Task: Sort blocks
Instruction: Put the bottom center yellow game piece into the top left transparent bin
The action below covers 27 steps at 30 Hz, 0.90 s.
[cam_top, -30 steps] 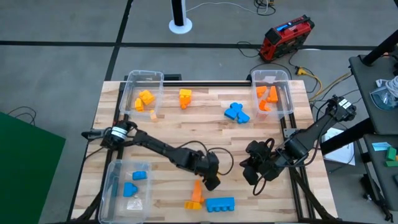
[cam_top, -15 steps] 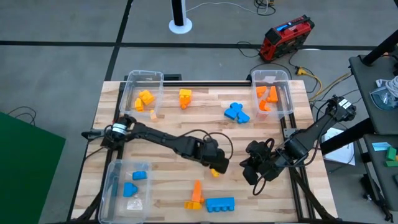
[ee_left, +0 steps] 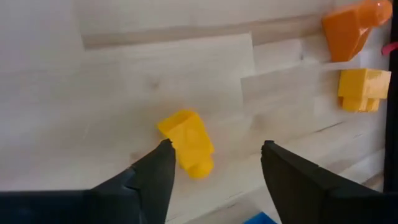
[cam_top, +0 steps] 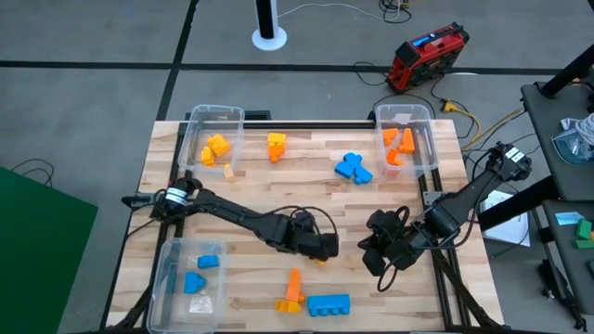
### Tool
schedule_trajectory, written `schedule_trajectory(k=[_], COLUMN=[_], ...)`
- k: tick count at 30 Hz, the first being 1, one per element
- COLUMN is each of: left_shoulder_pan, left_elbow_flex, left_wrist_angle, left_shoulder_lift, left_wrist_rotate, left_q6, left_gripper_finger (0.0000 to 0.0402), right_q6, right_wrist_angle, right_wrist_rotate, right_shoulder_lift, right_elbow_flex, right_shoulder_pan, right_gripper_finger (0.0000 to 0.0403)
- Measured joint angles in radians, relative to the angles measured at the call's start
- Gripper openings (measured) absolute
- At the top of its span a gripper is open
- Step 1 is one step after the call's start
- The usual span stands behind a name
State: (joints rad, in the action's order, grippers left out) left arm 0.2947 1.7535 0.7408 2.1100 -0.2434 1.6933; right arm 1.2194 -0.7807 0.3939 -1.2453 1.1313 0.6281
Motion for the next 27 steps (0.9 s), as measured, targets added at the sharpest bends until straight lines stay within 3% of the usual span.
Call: schedule_trajectory(k=[17,27], left_shoulder_pan=[0.030,0.043], left_elbow_flex=[-0.007,-0.001], left_wrist_angle=[0.030,-0.060], left_shoulder_lift=[0.013,0.084], left_wrist_rotate=[-0.057,-0.005], left_q6=[0.078,0.076], left_gripper_finger=[0.0239,0.0239], right_q6=[-0.014,-0.009], right_wrist_angle=[0.000,0.000], right_wrist_rotate=[0.000,0.000], right_shoulder_lift=[0.000,0.000], right_elbow_flex=[0.000,-0.002], right_shoulder_pan=[0.000,0.000], right_gripper_finger=[0.0013,0.0013])
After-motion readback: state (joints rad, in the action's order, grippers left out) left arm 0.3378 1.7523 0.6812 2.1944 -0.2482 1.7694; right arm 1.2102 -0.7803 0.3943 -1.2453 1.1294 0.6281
